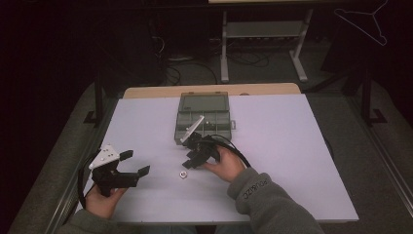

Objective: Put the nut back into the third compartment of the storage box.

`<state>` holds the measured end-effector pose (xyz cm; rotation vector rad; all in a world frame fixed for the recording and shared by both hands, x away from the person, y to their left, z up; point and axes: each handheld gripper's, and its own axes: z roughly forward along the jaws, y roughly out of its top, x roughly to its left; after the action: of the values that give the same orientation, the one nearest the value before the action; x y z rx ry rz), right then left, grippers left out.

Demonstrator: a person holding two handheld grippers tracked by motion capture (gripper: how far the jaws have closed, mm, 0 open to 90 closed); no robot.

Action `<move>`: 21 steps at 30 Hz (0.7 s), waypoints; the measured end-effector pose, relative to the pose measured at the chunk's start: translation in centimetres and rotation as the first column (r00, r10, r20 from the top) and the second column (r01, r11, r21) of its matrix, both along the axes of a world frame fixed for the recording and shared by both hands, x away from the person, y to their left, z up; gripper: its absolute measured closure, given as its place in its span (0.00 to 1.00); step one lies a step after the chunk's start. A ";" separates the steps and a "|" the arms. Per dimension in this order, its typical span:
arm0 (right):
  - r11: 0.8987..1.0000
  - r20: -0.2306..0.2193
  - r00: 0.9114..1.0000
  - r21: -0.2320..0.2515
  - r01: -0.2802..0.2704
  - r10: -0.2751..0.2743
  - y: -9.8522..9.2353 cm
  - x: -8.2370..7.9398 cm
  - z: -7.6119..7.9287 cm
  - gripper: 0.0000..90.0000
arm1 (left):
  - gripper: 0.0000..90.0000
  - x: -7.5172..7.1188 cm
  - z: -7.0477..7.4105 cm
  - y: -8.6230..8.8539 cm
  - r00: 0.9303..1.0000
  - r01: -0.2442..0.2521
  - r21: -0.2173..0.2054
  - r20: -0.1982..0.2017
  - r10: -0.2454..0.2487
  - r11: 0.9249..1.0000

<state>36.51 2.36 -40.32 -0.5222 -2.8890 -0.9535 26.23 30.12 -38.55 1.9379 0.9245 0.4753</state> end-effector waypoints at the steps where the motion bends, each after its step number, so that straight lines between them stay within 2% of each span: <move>1: 1.000 0.000 1.000 0.000 0.000 0.000 0.0 0.0 0.0 0.61 | 0.16 0.0 0.0 0.0 1.000 0.000 -0.001 -0.001 0.000 1.000; 11: 0.999 0.003 0.999 -0.023 -0.040 0.040 1.2 -1.2 -1.4 0.60 | 0.16 0.0 0.0 0.0 1.000 0.000 -0.001 0.001 0.000 1.000; 21: 0.998 0.011 0.999 -0.049 -0.049 0.049 2.2 -1.7 -2.4 0.63 | 0.16 -0.1 0.1 0.0 1.000 -0.006 -0.009 0.003 0.006 1.000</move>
<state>34.78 4.54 -42.72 -0.4483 -2.9275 -0.8854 26.12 30.13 -38.48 1.9267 0.9299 0.4770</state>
